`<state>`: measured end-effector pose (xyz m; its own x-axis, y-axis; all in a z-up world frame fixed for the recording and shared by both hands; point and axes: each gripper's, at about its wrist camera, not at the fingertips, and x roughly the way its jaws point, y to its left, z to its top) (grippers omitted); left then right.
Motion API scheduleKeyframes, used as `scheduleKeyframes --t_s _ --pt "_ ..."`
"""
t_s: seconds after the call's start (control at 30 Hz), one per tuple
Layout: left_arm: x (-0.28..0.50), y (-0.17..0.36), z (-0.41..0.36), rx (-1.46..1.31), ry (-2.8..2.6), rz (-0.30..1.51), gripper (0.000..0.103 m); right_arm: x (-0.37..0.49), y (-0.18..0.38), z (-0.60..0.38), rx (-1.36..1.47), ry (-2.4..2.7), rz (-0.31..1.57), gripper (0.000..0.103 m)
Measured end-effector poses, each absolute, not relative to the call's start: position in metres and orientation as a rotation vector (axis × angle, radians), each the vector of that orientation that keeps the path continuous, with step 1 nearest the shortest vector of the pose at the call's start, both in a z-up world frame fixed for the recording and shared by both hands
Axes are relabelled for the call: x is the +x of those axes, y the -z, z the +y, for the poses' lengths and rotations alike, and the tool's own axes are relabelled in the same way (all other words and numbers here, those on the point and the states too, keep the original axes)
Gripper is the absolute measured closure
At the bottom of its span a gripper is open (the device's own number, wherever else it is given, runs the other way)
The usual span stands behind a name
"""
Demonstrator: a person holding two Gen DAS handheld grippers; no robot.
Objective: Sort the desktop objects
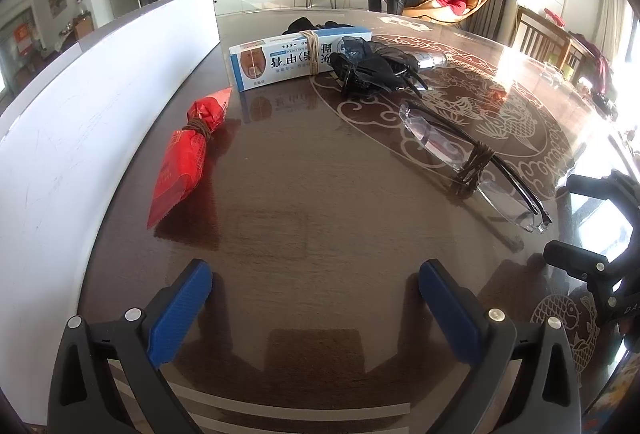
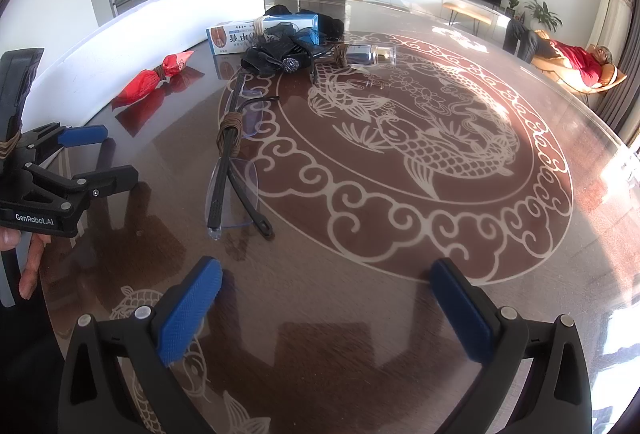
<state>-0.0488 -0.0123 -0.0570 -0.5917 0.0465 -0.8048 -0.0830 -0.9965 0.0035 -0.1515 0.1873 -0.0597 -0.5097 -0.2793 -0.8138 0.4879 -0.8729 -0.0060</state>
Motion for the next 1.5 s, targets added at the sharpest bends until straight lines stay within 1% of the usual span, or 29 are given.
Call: scheduleKeyframes --t_s 0.1,0.23,0.47,0.63,0.83,1.5 --pt "-0.047 0.057 -0.011 -1.402 -2.731 0.065 0.000 -0.151 0.060 0.187 1.221 2.377 0.326 0.000" --pt "-0.054 0.055 -0.008 -1.493 -2.702 0.052 0.000 -0.151 0.060 0.187 1.221 2.377 0.326 0.000" --pt "-0.061 0.057 -0.006 -1.478 -2.740 0.032 0.000 -0.152 0.060 0.187 1.221 2.377 0.326 0.000" --pt "-0.088 0.055 -0.006 -1.519 -2.675 0.057 0.000 -0.151 0.060 0.187 1.221 2.378 0.326 0.000" --pt "-0.101 0.057 -0.009 -1.380 -2.692 0.081 0.000 -0.152 0.060 0.187 1.221 2.378 0.326 0.000" --pt "-0.102 0.056 -0.010 -1.372 -2.686 0.087 0.000 -0.153 0.060 0.186 1.221 2.377 0.325 0.000"
